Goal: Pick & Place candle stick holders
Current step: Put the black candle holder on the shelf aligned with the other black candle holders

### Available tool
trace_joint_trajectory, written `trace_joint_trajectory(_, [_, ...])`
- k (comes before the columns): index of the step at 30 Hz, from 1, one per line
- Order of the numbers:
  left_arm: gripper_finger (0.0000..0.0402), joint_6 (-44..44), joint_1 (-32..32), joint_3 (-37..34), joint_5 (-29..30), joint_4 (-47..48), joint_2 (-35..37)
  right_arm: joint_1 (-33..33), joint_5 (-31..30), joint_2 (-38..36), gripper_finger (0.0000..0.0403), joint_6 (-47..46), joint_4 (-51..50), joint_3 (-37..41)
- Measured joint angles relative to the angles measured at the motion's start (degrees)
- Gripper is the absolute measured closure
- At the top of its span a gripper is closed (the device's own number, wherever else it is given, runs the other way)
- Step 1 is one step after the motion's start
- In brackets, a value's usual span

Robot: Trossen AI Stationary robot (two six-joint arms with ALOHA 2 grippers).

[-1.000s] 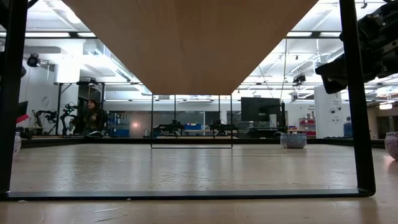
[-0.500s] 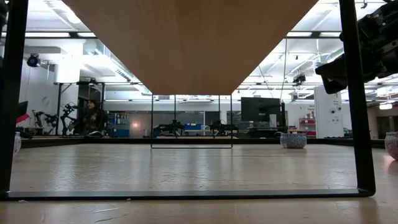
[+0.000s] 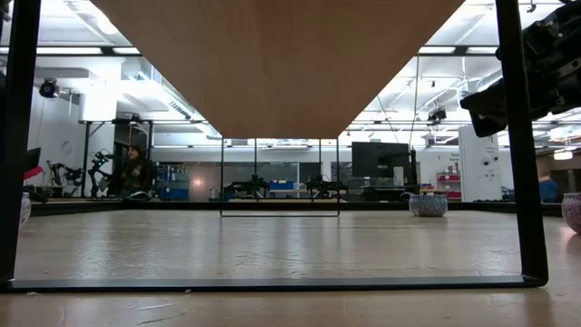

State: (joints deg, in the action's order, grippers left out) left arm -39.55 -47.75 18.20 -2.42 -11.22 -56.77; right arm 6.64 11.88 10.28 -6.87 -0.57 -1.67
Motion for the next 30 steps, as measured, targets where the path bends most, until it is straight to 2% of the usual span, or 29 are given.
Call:
trace_joint_trajectory(6, [0.0283, 0.98, -0.07, 0.00, 1.51, 0.02, -0.09, 0.01, 0.00, 0.00, 0.0394, 0.00, -0.01, 0.00])
trace_joint_trajectory(16, [0.0391, 6.34, -0.08, 0.00, 5.41, -1.47, -0.06, 0.01, 0.00, 0.00, 0.0394, -0.01, -0.01, 0.00])
trace_joint_trajectory(24, [0.0396, 9.81, -0.04, 0.41, 11.14, -2.93, 0.92, 0.01, 0.00, -0.02, 0.0394, 0.01, 0.01, 0.00])
trace_joint_trajectory(30, [0.0394, 13.63, -0.04, 3.38, 18.56, -0.66, 3.36, -0.01, 0.00, -0.02, 0.0394, -0.01, 0.01, 0.00])
